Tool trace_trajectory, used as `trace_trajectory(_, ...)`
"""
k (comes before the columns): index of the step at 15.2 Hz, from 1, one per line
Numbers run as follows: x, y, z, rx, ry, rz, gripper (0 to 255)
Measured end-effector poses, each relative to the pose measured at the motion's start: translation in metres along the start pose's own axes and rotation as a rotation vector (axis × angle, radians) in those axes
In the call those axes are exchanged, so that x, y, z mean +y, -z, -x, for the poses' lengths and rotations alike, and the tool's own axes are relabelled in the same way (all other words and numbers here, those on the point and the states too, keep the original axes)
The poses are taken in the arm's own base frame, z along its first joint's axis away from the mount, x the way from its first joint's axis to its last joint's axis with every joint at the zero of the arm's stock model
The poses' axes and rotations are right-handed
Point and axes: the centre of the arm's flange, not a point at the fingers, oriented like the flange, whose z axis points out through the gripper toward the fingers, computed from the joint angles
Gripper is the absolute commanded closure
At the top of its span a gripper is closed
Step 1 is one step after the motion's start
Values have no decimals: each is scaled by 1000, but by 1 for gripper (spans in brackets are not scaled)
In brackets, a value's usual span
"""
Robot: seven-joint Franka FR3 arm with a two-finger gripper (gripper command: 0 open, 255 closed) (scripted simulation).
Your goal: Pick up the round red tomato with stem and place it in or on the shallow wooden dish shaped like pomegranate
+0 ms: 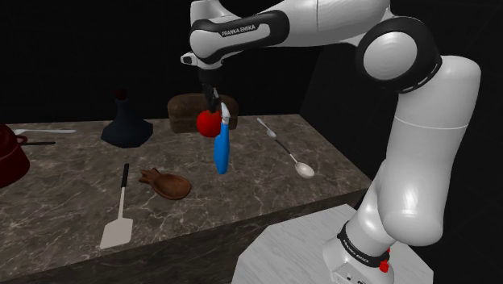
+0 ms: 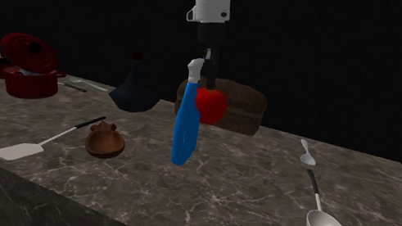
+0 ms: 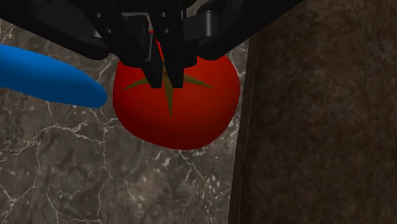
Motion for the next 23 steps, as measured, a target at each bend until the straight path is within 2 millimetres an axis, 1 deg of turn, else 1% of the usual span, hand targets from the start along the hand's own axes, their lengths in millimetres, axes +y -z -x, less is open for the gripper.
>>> trace_trajectory(9, 2, 47, 6, 0, 0, 0, 255)
trace_trajectory(10, 2, 50, 6, 0, 0, 0, 255)
trace_trajectory(11, -2, 54, 1, 0, 0, 0, 255)
trace_trajectory(14, -23, 68, -20, 0, 1, 0, 255)
trace_trajectory(15, -31, 72, -33, 0, 1, 0, 255)
trace_trajectory(19, -61, 90, -65, 0, 1, 0, 255)
trace_trajectory(20, -71, 96, -75, 0, 1, 0, 255)
trace_trajectory(22, -84, 107, -98, 1, 1, 0, 255)
trace_trajectory(23, -95, 111, -106, 0, 2, 0, 255)
